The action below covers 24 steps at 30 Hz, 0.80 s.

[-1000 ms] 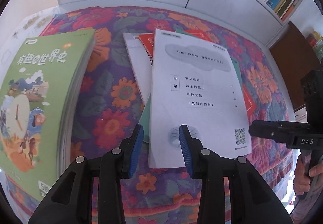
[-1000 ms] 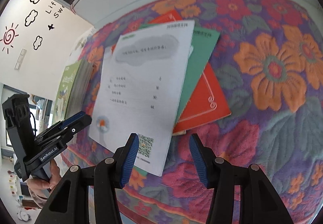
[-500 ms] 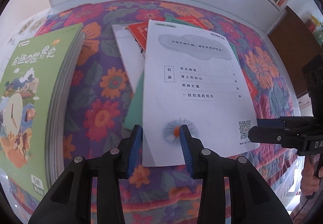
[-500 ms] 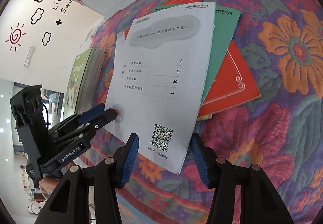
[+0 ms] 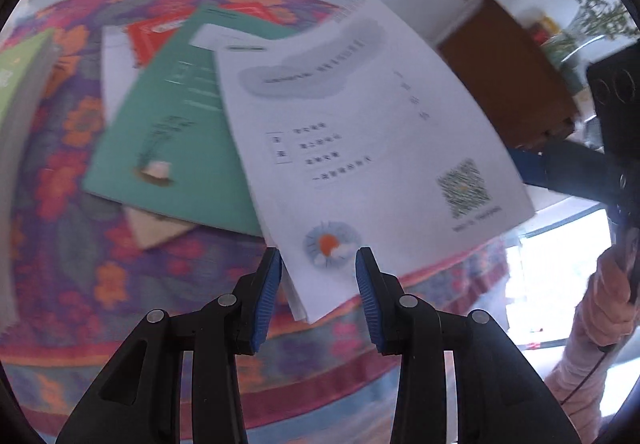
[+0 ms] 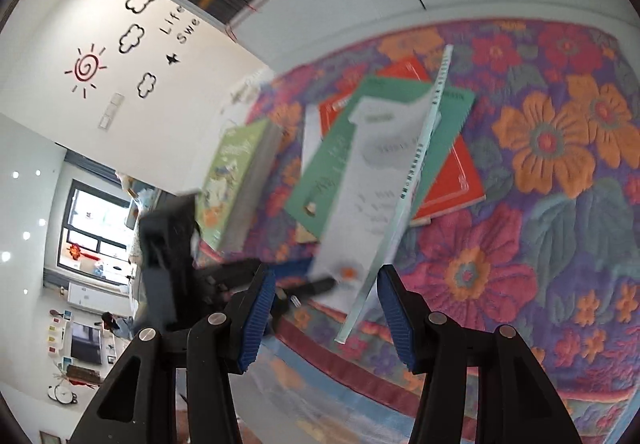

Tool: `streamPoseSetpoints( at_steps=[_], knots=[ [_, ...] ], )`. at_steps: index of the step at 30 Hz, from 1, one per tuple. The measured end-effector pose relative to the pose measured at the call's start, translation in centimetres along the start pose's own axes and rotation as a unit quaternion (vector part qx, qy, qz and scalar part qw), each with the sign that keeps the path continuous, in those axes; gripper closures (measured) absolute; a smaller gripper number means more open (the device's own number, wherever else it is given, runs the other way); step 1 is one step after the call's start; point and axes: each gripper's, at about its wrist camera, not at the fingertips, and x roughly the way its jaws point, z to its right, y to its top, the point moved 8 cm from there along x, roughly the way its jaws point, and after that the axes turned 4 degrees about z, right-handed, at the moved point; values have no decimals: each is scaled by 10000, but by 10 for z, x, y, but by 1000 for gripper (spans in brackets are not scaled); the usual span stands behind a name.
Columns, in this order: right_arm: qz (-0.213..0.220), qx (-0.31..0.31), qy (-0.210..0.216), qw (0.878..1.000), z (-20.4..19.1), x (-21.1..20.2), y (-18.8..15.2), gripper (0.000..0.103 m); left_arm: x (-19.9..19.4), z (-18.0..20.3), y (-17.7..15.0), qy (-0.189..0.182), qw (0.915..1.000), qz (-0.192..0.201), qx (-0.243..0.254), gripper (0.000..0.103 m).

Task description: Organize books

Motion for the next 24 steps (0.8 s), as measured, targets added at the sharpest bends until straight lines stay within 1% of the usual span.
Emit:
streamPoseSetpoints(
  at_steps=[2,3,5,6,10,13,14,16,17,18,19,20,22,24],
  knots=[
    [-5,-48,84,10000,-7,1,4,50,1,-2,-1,-203,9996,56,-187,68],
    [-49,-50,194,9998,-13,5,6,50,0,-5,-1,-320,9989,115,-321,68],
    [-133,-120,346,9992,-28,14,9,50,-3,-17,-4,-504,9967,190,-615,68],
    [-166,-159,395,9990,-36,19,9,50,-7,-28,-6,-493,9955,239,-768,68],
    [-417,-412,826,9949,-80,43,13,51,-31,-65,-11,-414,9915,510,-1126,69],
    [-571,-733,913,9915,-113,72,13,51,-48,-87,-17,-540,9869,594,-1400,69],
    [-644,-798,978,9899,-123,83,13,51,-52,-92,-19,-536,9862,637,-1429,69],
    [-736,-818,1131,9875,-138,98,13,51,-60,-99,-21,-413,9860,757,-1426,69],
    [-787,-818,1208,9862,-146,109,13,51,-62,-100,-22,-501,9846,765,-1487,68],
    [-837,-850,1213,9854,-153,116,13,51,-61,-101,-23,-679,9813,736,-1645,69],
    [-922,-899,1159,9849,-158,127,11,51,-60,-101,-25,-762,9804,655,-1692,69],
    [-934,-891,1157,9849,-161,132,12,52,-58,-103,-28,-626,9832,539,-1627,69],
    [-984,-910,1009,9858,-160,140,11,52,-54,-101,-31,-591,9856,500,-1504,69],
    [-973,-914,915,9868,-153,139,9,52,-48,-94,-35,-609,9869,416,-1437,69]
  ],
)
